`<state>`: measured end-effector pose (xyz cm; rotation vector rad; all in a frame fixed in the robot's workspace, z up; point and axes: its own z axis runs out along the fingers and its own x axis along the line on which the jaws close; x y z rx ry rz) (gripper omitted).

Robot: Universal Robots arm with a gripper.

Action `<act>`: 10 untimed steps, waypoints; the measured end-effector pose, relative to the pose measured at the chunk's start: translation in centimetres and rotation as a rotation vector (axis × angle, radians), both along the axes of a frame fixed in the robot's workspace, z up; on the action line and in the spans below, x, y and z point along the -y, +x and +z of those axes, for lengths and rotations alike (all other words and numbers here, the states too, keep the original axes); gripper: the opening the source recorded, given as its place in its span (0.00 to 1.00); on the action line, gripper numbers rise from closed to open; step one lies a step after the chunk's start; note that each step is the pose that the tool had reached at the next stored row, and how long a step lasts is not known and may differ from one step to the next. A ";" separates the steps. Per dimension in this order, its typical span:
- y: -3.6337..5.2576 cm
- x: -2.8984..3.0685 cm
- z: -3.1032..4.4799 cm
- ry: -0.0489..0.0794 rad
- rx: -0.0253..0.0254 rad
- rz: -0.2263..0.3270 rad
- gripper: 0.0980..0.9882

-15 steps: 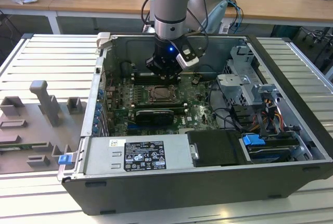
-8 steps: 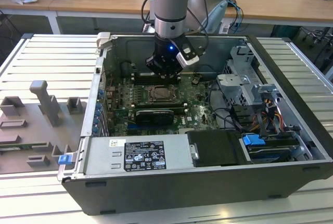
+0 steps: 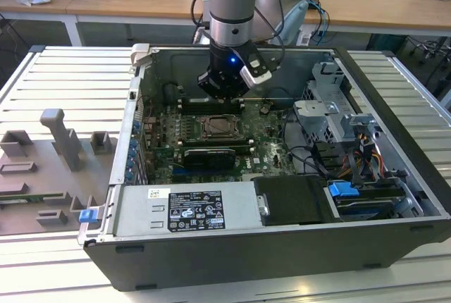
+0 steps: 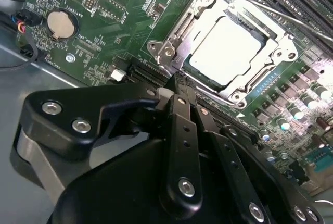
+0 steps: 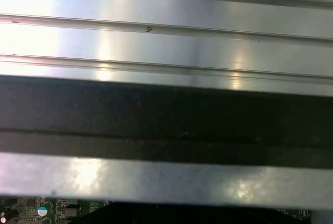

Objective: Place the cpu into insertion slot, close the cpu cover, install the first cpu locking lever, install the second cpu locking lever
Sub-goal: 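Install the first cpu locking lever, then install the second cpu locking lever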

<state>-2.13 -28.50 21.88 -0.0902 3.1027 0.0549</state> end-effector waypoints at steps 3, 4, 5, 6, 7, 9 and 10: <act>0.00 0.14 0.00 0.000 0.0000 0.000 0.01; 0.00 0.16 0.00 0.000 0.0001 0.000 0.01; 0.00 0.19 0.00 0.000 0.0000 0.000 0.01; 0.00 0.21 0.00 0.000 0.0000 0.000 0.01; 0.00 0.30 0.00 0.000 0.0000 0.000 0.01; 0.00 0.46 0.00 0.000 0.0000 0.000 0.01; 0.00 0.56 0.00 0.000 0.0000 0.000 0.01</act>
